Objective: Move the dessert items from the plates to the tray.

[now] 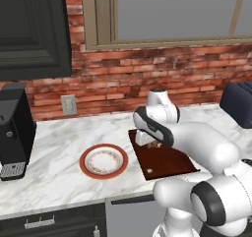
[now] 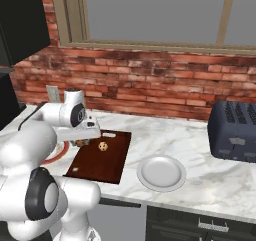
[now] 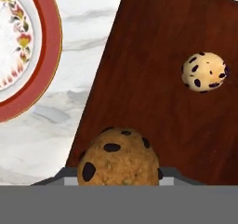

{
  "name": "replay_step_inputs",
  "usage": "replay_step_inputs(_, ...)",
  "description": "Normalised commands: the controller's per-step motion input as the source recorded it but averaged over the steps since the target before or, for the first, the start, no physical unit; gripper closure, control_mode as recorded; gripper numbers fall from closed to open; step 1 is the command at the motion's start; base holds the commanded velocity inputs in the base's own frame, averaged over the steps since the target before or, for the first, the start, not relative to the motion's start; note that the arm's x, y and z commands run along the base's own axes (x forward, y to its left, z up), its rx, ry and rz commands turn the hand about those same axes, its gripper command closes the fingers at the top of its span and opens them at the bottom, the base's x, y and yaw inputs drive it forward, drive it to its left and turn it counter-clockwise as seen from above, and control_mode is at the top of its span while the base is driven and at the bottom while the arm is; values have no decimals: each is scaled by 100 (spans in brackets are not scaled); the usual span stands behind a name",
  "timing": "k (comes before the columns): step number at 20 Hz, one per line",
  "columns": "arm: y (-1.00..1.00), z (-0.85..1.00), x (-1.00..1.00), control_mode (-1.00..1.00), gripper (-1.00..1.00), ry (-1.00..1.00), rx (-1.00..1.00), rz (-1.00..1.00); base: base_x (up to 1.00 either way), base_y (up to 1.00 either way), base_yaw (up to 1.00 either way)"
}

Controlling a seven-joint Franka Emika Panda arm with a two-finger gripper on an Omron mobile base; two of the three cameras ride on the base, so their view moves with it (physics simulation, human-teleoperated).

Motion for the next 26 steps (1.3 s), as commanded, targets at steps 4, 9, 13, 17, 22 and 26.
replay_step_inputs(4, -74, -5, 0, -100, 100, 3, 0, -23, 0, 0, 0)
replay_step_inputs(9, -34, -28, 0, -100, 100, 1, 0, -11, 0, 0, 0)
replay_step_inputs(13, -15, -58, 0, -100, 100, 0, 0, -5, 0, 0, 0)
replay_step_inputs(17, 0, -48, 0, -100, 100, 0, 0, -1, 0, 0, 0)
replay_step_inputs(22, 0, -37, 0, -100, 100, 0, 0, 0, 0, 0, 0)
replay_step_inputs(26, 0, -17, 0, -100, 100, 0, 0, 0, 0, 0, 0)
